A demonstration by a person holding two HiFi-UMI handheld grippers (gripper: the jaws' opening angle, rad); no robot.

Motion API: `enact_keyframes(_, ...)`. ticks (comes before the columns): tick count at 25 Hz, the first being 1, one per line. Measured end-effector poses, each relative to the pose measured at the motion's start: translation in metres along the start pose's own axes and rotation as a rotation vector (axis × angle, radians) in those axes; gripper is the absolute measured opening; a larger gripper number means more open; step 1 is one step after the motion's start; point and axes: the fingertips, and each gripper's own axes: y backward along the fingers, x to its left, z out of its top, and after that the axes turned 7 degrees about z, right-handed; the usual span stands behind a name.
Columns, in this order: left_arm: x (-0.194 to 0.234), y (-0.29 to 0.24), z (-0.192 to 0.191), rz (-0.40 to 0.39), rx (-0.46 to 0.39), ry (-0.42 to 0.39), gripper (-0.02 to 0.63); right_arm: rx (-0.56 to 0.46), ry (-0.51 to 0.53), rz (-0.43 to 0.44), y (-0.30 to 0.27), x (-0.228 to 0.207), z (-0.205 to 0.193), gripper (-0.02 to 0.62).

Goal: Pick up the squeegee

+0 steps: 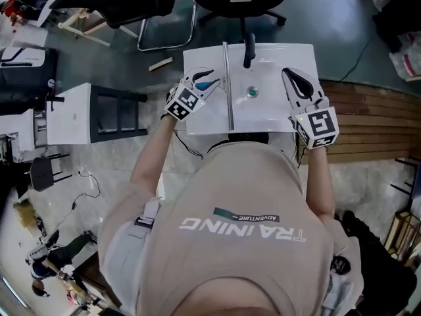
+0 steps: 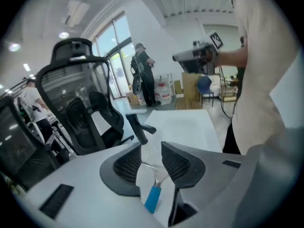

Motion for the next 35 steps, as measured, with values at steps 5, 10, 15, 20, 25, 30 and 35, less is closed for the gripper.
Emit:
enact_keyframes(5,-0.034,-0.051,-0.080,-0.188,0.293,-0.271,0.168,0.019,-0.005,-0.066,0.013,-0.011,-0.004,0.031)
enact_keyframes(10,-0.042,-0.072,-0.119,-0.260,0.424,-0.360,0.189,0.038,-0.004,-0.110,0.020,-0.014,-0.008,0.031)
enact_keyframes(15,-0.041,-0.084,-0.135,-0.293,0.490,-0.347,0.192,0.061,-0.012,-0.139,0.027,-0.014,-0.015,0.031)
enact_keyframes(20,-0.046,-0.097,-0.149,-0.343,0.550,-0.339,0.192,0.068,-0.010,-0.160,0.032,-0.019,-0.011,0.031)
enact_keyframes(25,-0.054,-0.103,-0.168,-0.388,0.608,-0.318,0.192,0.065,-0.010,-0.173,0.034,-0.021,-0.009,0.031)
enact_keyframes(30,-0.058,-0.111,-0.171,-0.411,0.631,-0.314,0.192,0.077,-0.028,-0.172,0.033,-0.022,-0.014,0.031)
enact_keyframes(35,-0.062,-0.120,-0.180,-0.423,0.667,-0.290,0.192,0.096,-0.023,-0.168,0.032,-0.020,-0.016,0.031)
